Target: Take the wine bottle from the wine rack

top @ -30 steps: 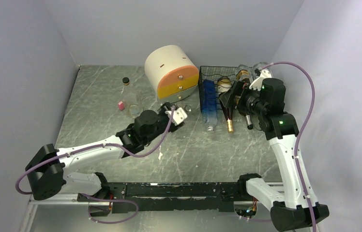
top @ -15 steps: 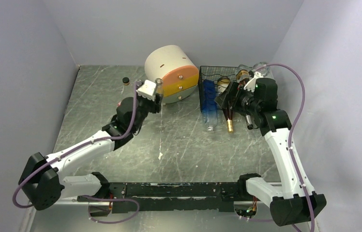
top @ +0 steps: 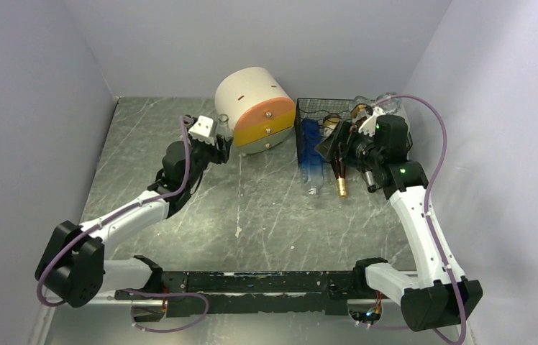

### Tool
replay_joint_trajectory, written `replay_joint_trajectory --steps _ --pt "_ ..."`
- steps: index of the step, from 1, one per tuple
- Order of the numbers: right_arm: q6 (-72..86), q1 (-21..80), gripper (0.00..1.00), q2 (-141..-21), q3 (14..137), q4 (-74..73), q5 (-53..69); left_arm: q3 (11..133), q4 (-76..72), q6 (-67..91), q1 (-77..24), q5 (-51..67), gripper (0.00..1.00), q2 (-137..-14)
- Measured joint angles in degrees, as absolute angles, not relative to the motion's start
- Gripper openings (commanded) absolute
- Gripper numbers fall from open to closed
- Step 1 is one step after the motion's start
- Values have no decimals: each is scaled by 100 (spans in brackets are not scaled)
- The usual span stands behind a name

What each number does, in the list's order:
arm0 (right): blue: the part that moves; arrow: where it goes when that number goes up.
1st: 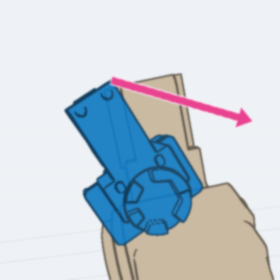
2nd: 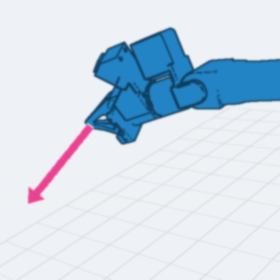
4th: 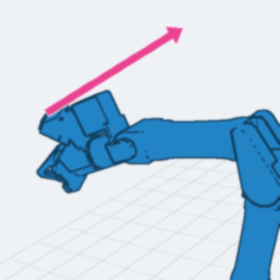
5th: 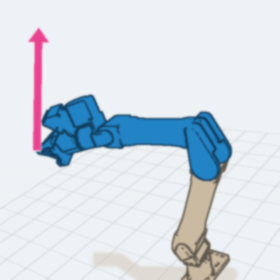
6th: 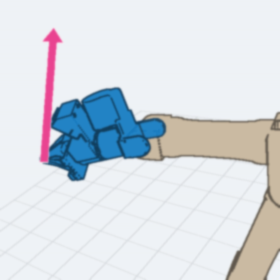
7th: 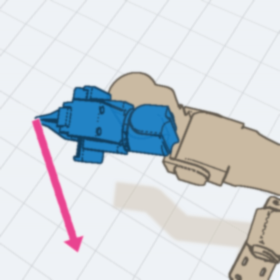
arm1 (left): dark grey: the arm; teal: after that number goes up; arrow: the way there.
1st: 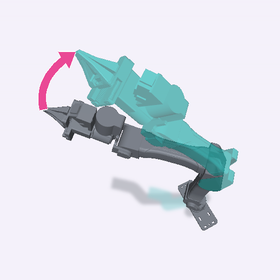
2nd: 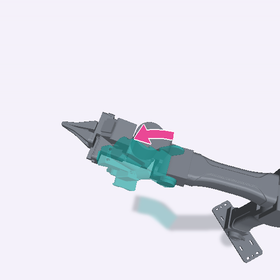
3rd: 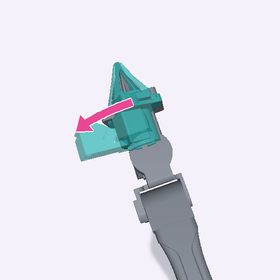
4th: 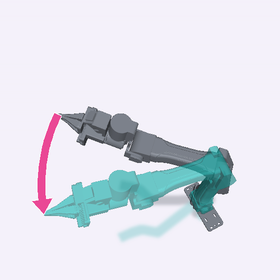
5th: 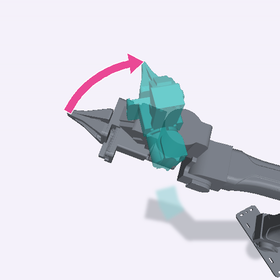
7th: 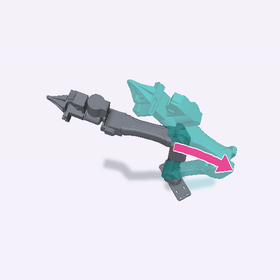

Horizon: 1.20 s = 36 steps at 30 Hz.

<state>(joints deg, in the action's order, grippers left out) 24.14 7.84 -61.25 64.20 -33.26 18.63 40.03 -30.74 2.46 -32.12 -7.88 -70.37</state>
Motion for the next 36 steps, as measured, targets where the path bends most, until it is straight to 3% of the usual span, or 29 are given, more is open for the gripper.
replay_joint_trajectory --steps 30,36 --pt "2311 781 100 -6125 6309 -3282 1863 3282 -4742 528 -2943 -617 7 -7929" --pt "2305 777 100 -6123 6309 -3282 1861 3282 -4834 543 -2943 -801 17 -8005"
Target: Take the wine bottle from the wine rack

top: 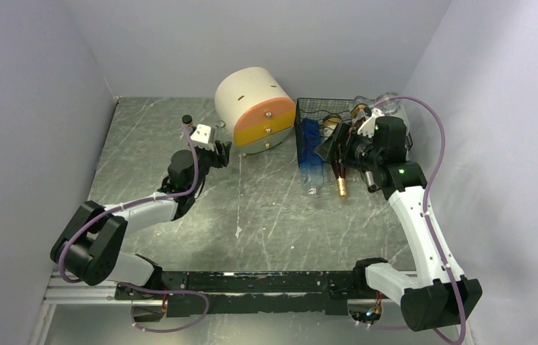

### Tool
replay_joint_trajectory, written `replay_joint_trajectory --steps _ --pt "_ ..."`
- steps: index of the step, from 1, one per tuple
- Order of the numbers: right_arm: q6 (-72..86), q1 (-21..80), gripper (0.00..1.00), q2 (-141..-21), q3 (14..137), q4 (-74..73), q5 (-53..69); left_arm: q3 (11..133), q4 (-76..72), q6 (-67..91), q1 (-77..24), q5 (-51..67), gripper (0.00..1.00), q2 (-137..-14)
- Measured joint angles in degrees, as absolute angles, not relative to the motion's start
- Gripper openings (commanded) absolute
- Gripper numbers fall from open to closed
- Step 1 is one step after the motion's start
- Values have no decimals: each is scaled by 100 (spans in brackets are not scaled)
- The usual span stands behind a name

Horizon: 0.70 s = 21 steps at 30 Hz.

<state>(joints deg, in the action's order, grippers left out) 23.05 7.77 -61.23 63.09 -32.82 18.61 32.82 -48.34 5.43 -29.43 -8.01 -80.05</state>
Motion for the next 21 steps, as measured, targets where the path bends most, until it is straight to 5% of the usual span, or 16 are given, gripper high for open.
replay_joint_trajectory --steps 11,17,21 --pt "2268 764 100 -6099 6309 -3330 1861 3280 -4816 718 -2941 -1302 56 -8036" --pt "2268 755 100 -6088 6309 -3387 1863 3284 -4722 825 -2939 -1503 96 -7913" --pt "2270 755 100 -6088 6309 -3391 1868 3319 -4707 878 -2941 -1559 98 -7671"
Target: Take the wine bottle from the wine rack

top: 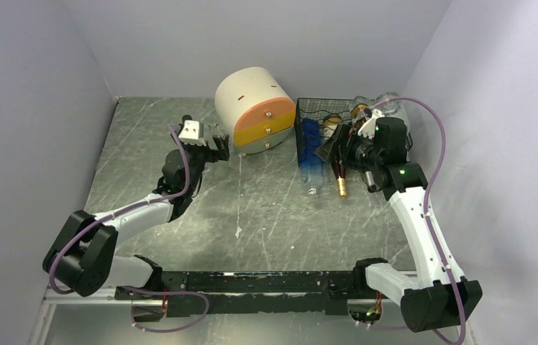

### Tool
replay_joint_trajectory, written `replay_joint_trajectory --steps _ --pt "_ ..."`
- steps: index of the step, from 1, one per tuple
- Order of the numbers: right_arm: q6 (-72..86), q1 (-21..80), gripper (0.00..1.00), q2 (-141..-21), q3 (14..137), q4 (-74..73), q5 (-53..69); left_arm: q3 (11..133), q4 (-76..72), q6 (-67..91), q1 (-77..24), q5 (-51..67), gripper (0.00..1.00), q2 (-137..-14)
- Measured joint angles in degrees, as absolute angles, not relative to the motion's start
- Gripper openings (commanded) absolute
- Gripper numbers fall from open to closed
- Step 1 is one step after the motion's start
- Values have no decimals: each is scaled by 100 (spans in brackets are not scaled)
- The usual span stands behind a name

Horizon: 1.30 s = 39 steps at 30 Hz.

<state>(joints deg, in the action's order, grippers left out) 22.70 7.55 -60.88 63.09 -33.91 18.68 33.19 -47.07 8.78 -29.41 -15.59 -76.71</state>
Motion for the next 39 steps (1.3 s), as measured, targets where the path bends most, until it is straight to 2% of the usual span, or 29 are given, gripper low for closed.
replay_joint_trajectory --steps 18,24,30,37,39 --pt "2209 755 99 -6278 6364 -3457 1531 3822 -3833 322 -3332 -1931 98 -5859" --pt "2169 755 99 -6272 6324 -3367 851 3863 -3771 -250 -3800 -1942 95 -5450" --pt "2150 696 100 -6160 5907 -3081 -397 3885 -3658 -731 -4226 -1929 94 -5367" --pt "2180 -80 100 -6171 5509 -2646 -969 3885 -3616 -978 -4414 -1931 93 -5367" --pt "2189 -314 97 -6176 5463 -2491 -967 3885 -3614 -1026 -4442 -1931 92 -5369"
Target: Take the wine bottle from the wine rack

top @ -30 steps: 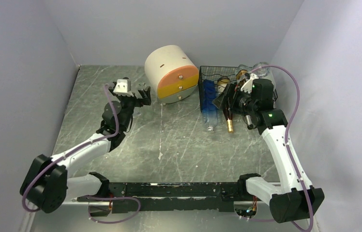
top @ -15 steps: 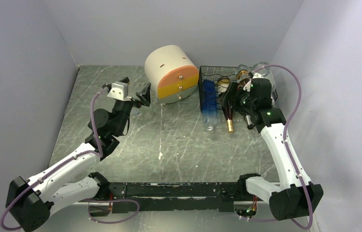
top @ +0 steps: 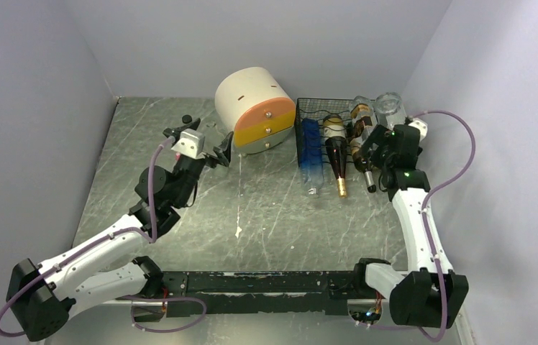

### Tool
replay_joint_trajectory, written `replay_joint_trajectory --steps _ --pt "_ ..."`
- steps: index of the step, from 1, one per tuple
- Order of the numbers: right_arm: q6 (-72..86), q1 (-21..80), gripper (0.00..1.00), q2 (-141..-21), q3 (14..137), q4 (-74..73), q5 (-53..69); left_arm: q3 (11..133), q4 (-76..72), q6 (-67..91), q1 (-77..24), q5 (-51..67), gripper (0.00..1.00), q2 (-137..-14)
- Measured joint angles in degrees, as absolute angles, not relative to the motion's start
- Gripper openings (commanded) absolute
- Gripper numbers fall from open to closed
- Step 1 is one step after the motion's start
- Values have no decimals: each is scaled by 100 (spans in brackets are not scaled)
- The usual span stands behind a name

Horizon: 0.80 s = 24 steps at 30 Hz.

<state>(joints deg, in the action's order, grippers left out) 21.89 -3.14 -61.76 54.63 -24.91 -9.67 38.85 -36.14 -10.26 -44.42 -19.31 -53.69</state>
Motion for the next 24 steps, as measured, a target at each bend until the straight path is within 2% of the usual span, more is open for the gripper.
replay_joint_trajectory --steps 4,10,16,18,24 --pt "2185 -808 94 -6278 5354 -2040 -690 3885 -3614 -1074 -4473 -1929 92 -5393" --pt "2161 -1426 98 -6853 5131 -1245 329 3885 -3610 -1118 -4508 -1929 91 -5459" --pt "2156 -1527 97 -7380 5033 -600 1315 3885 -3612 -1168 -4523 -1927 92 -5511" --pt "2156 -1527 94 -7535 5030 -495 1476 3885 -3612 -1184 -4523 -1927 91 -5540" --pt "2064 -1527 68 -7762 4978 -373 1691 3885 -3603 -1186 -4530 -1887 91 -5638"
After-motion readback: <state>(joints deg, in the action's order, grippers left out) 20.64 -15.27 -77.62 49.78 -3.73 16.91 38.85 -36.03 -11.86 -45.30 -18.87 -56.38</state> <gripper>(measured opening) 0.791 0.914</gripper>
